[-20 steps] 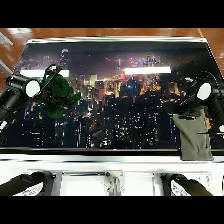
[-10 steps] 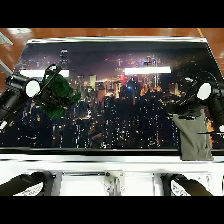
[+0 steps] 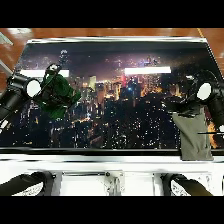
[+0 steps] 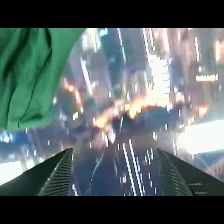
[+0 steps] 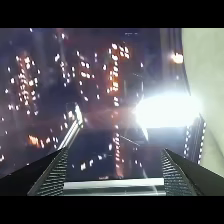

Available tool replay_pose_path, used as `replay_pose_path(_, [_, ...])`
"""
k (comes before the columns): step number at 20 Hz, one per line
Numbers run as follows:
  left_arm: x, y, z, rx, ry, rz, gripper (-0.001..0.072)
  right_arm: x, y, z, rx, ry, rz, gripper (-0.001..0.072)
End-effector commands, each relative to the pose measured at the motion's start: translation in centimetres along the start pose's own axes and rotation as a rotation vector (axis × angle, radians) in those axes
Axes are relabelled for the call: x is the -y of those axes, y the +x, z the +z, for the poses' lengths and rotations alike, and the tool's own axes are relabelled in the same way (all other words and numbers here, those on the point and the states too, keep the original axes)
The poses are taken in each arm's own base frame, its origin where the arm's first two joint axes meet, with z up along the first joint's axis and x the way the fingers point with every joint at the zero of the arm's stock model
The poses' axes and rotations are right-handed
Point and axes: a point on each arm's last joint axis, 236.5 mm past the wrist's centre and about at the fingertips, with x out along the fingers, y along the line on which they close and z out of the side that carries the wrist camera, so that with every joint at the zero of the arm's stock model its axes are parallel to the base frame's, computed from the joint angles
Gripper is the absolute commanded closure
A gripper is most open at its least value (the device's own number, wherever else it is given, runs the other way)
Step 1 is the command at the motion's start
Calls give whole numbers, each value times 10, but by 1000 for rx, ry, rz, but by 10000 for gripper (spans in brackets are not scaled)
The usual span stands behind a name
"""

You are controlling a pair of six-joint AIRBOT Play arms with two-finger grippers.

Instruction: Fold the shirts.

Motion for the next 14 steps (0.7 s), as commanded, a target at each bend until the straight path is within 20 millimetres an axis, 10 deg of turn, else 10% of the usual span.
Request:
replay_pose_path(1, [-33,12,25,55,-134,31,5,0,0,2,10,0,1,23])
replay_pose_path(8, [-186,69,84,69,-517,66,-13,-2,0,11,47,-2,6,23])
replay_pose_path(14, [-210,153,90,-5,-539,56,-13,-3,-1,28,119,1,10,23])
